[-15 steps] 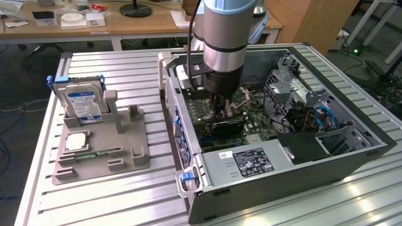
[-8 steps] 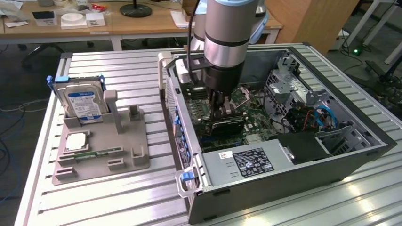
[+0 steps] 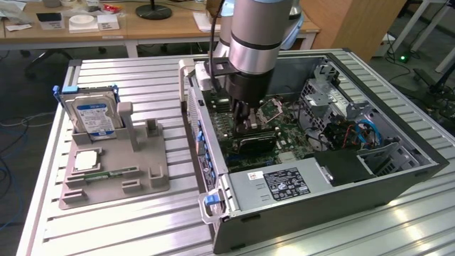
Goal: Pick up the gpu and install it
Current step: 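Press down on the gpu until it lock into place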
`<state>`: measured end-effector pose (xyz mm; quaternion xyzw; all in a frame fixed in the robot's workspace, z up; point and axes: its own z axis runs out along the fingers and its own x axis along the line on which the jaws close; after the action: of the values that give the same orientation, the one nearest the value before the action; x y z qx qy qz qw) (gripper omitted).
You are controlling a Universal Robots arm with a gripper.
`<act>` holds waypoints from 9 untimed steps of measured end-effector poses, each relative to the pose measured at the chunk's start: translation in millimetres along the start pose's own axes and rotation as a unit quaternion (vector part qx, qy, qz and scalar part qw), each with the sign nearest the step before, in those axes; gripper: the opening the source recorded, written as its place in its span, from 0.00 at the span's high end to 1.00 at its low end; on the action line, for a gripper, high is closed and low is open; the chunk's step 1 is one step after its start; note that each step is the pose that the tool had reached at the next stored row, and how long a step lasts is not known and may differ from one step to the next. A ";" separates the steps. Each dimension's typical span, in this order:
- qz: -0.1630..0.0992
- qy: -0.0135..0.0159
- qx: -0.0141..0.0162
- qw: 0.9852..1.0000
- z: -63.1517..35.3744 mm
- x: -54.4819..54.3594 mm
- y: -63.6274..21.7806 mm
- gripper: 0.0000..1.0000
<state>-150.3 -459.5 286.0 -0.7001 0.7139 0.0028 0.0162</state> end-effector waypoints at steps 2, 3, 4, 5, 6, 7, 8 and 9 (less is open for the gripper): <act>0.000 0.000 -0.003 1.000 0.0 0.0 4.0 0.90; 0.000 0.000 -0.005 1.000 -0.1 0.1 6.2 0.90; 0.000 0.000 -0.007 1.000 -0.2 0.1 8.1 0.90; 0.000 0.000 -0.009 1.000 -0.3 0.1 9.9 0.90; 0.000 0.000 -0.011 1.000 -0.6 0.1 11.5 0.90; 0.000 0.000 -0.013 1.000 -1.2 0.1 12.8 0.90; 0.000 0.000 -0.015 1.000 -2.2 -0.1 13.3 0.90; 0.000 0.000 -0.017 1.000 -3.0 -0.3 13.8 0.90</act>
<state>-164.2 -459.0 288.7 -0.7000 0.7140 0.0148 0.0040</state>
